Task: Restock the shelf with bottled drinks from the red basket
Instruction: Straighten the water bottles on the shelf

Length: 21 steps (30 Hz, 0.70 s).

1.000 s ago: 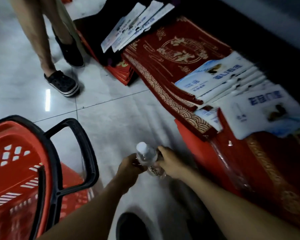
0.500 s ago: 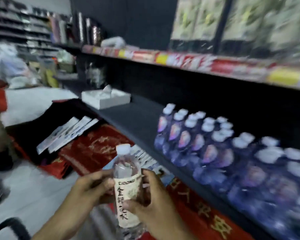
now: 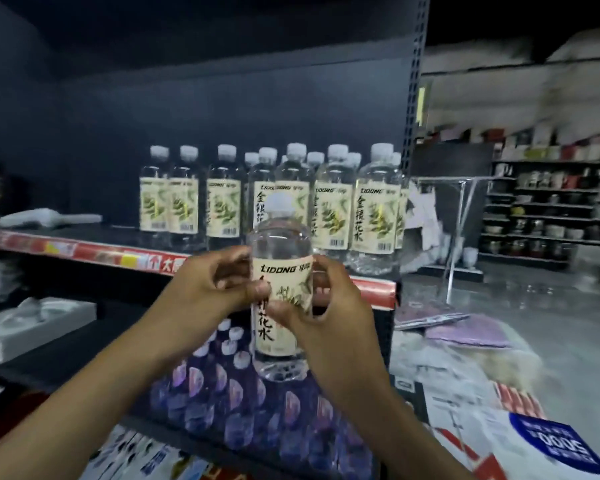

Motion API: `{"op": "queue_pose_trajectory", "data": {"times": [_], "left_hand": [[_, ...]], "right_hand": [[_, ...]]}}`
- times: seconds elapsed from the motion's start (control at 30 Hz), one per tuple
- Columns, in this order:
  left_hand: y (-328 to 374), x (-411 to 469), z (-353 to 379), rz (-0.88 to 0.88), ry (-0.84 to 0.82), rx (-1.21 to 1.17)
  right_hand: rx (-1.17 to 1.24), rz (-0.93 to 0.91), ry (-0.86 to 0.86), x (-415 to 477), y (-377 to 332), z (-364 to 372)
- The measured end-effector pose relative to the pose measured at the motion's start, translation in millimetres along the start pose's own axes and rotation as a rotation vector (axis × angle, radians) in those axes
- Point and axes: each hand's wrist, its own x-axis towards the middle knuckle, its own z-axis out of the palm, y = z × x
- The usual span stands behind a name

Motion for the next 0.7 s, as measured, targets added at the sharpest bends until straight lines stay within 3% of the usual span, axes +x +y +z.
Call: {"op": "queue_pose_trajectory", "data": {"times": [0.1,0.3,0.7], "left_hand": [[22,37,15,0.055,-0.039,-0.023],[26,95,16,0.064,0.066,-0.093],[-17,136,-75,0.094,0.291,-0.022]], "right_hand": [[-0.107,-0.049,0.084,28,-10,-22],[-0.224,-0.145,0.168,89,-17,-20],[-0.258,-0.185,0.148,168,-7,102]]}}
